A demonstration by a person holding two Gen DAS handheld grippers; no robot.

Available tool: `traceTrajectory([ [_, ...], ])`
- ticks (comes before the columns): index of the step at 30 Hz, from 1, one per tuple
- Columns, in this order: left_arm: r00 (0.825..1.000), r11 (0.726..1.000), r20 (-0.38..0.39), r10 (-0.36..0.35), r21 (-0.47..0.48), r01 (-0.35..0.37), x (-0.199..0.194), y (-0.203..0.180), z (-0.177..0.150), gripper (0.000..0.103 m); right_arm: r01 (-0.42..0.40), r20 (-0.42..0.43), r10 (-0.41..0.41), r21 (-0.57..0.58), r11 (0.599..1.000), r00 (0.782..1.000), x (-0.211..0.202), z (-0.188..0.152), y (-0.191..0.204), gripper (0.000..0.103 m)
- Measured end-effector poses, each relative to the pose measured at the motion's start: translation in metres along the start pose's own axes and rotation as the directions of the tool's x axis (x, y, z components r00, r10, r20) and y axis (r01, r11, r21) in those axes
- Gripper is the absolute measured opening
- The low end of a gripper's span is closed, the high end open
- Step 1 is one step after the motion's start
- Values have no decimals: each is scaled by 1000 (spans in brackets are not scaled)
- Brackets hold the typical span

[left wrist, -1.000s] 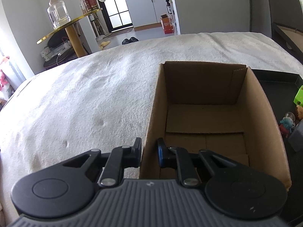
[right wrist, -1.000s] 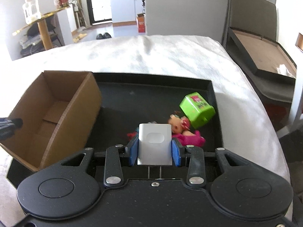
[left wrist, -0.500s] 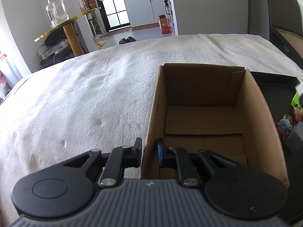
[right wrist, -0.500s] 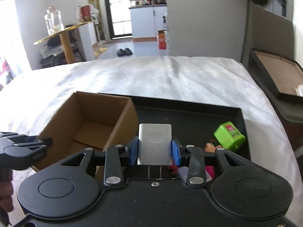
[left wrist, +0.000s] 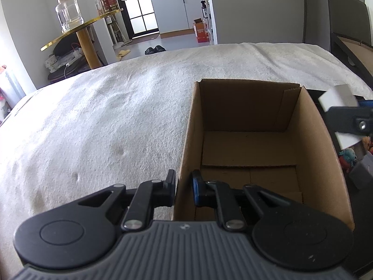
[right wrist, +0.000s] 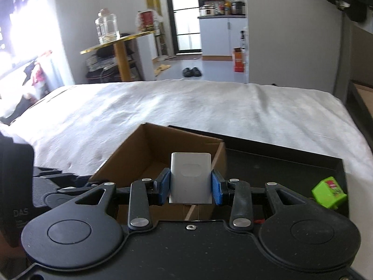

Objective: Organize rigid objects
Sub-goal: 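Carry the white charger into the cardboard box and open the right gripper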

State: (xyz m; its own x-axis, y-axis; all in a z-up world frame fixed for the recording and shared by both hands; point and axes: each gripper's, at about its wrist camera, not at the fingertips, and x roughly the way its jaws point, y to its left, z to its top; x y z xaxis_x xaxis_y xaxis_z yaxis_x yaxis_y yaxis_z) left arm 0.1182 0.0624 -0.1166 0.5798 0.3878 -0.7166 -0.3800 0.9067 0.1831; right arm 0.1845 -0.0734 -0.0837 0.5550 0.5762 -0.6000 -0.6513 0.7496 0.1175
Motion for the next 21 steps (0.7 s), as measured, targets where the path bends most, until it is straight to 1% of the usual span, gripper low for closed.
traceTrajectory([
  [6, 1000, 1000, -3, -16, -13, 16, 1, 3, 0, 13, -66, -16, 65, -45, 997, 998, 11, 2, 16, 36],
  [8, 1000, 1000, -4, -20, -16, 20, 2, 4, 0, 13, -76, -26, 75, -58, 995, 997, 15, 2, 21, 36],
  [11, 1000, 999, -6, -30, -23, 30, 3, 5, 1, 13, -73, -30, 71, -72, 995, 997, 22, 2, 26, 36],
  [15, 999, 999, -3, -34, -29, 34, 5, 7, 0, 13, -49, -9, 48, -91, 995, 999, 29, 6, 28, 37],
  [17, 999, 999, -4, -34, -27, 34, 6, 7, 0, 13, -39, -9, 38, -105, 994, 999, 31, 9, 30, 40],
  [18, 999, 999, -6, -34, -26, 34, 6, 7, 0, 14, -33, -5, 33, -111, 993, 999, 30, 8, 30, 44],
  [19, 999, 999, -9, -44, -25, 43, 6, 7, 1, 14, -26, -4, 26, -112, 993, 1000, 30, 8, 30, 47],
  [21, 999, 999, -23, -36, -16, 36, 7, 6, 1, 14, -19, -2, 19, -90, 996, 1000, 25, 8, 26, 51],
])
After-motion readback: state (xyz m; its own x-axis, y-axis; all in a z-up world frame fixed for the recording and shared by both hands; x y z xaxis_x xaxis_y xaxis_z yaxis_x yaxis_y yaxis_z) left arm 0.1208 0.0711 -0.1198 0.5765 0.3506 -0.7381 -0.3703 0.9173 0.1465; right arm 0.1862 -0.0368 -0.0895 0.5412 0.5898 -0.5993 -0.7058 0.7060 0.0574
